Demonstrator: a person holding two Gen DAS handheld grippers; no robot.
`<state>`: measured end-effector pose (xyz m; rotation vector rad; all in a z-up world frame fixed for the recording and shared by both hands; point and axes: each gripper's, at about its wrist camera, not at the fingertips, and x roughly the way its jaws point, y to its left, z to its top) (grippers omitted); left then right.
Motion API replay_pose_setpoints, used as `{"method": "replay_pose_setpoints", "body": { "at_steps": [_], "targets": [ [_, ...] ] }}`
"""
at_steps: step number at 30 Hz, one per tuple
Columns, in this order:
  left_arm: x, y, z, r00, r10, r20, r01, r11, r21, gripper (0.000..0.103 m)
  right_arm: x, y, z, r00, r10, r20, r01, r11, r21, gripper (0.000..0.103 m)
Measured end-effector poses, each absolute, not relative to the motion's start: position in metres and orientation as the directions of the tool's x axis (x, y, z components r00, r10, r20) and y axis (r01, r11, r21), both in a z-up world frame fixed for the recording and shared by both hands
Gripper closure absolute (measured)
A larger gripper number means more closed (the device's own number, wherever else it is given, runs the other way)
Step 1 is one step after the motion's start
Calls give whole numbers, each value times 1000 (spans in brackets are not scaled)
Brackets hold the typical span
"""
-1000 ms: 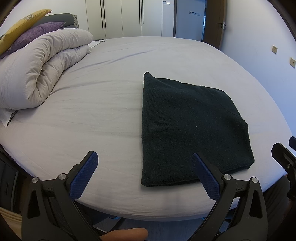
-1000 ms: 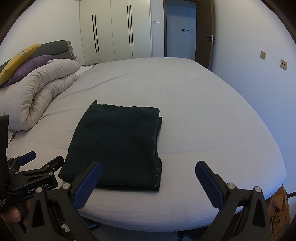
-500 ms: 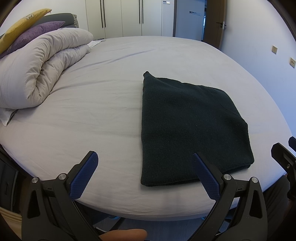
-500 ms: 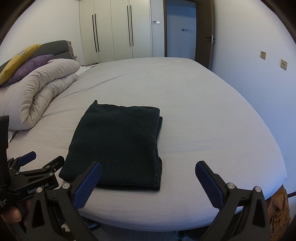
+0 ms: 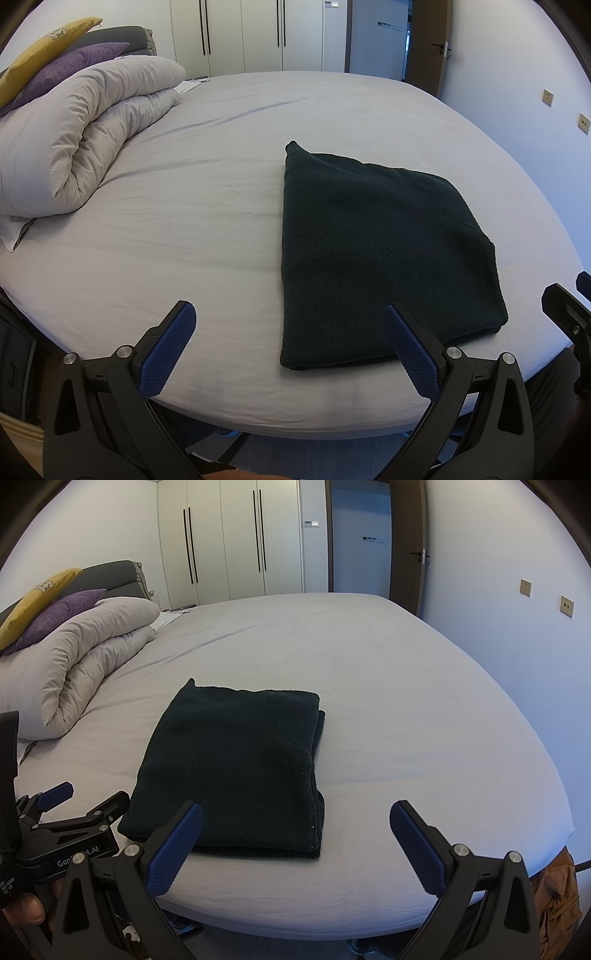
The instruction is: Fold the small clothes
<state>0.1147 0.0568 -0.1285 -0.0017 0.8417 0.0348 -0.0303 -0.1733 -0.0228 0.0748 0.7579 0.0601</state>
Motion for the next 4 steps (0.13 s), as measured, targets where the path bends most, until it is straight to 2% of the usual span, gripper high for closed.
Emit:
{"method": "replay_pose_setpoints", "body": {
  "at_steps": [4],
  "targets": [
    [113,57,-130,665,29,-746,-30,999,12,0,-30,-174,-23,724,82,-684,-27,995,91,0]
  ]
}}
